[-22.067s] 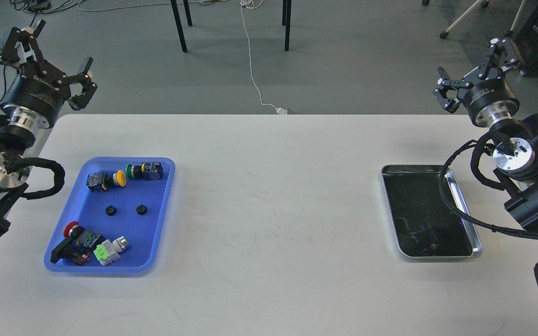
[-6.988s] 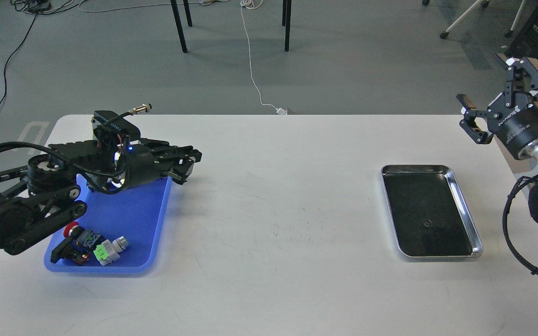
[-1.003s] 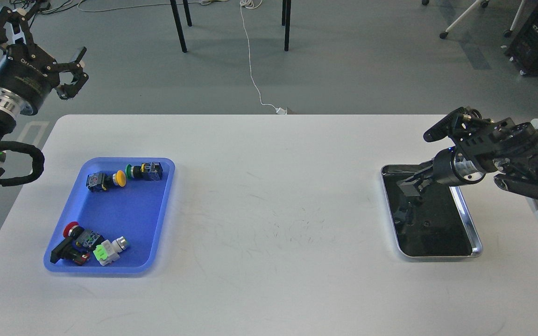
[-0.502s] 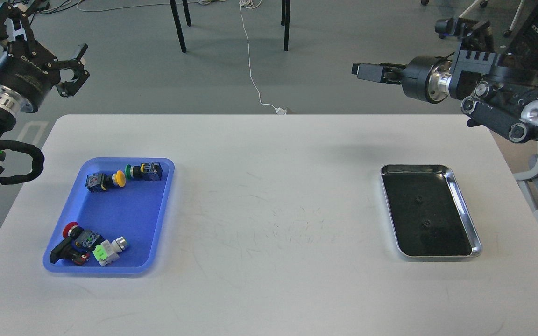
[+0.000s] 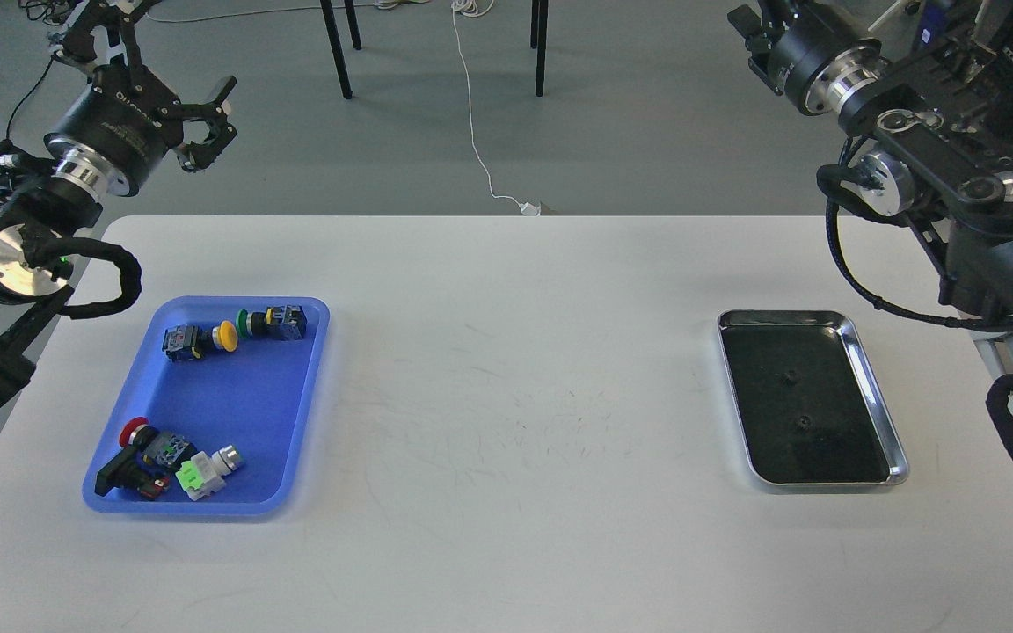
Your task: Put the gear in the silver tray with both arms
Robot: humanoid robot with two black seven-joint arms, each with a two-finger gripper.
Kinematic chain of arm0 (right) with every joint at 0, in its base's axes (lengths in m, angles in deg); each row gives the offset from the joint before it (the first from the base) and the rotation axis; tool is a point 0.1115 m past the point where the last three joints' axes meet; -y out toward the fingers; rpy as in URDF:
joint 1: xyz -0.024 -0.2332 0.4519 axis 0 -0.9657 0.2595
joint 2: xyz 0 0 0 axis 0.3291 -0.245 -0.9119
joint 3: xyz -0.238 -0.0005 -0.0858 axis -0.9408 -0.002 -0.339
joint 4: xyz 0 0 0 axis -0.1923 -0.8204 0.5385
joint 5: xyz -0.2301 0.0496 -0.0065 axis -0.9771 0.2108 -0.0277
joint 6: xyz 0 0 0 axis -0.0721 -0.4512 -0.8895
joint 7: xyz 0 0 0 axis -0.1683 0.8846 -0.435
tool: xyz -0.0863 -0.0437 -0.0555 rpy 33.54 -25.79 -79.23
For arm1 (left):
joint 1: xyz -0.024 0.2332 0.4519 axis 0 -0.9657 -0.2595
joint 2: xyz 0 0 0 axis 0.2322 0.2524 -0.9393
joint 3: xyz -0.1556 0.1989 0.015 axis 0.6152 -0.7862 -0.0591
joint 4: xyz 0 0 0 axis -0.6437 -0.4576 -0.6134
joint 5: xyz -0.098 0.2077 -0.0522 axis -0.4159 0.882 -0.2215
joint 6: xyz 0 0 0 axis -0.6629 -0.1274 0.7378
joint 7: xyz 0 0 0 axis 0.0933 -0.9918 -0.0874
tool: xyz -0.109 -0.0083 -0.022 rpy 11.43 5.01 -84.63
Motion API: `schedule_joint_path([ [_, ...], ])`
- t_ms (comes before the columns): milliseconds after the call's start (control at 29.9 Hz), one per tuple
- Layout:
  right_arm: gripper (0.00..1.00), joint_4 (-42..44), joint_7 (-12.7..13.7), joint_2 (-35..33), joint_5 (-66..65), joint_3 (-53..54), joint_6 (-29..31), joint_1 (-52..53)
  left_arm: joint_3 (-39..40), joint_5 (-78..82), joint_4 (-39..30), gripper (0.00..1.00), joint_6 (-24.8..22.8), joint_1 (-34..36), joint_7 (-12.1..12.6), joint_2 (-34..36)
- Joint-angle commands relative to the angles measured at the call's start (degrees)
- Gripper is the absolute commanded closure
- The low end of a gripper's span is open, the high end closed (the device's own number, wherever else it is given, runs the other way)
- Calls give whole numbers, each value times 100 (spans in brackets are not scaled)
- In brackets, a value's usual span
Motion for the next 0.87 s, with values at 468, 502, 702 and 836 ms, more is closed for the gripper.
schedule_joint_path([
  [468,1,188,372,61,4276,1110,785,-1092,616,-476,973,2,-135,-83,3,-972],
  [502,1,188,372,78,4276,1215,794,-1171,625,-485,973,2,-135,-109,3,-1016],
  [702,1,179,363,272,4268,1471,969,-1524,757,-485,964,2,-144,-311,-15,-1192],
  [836,1,92,389,246,4224,1366,1066,-1515,775,-485,964,2,-127,-285,3,-1166],
])
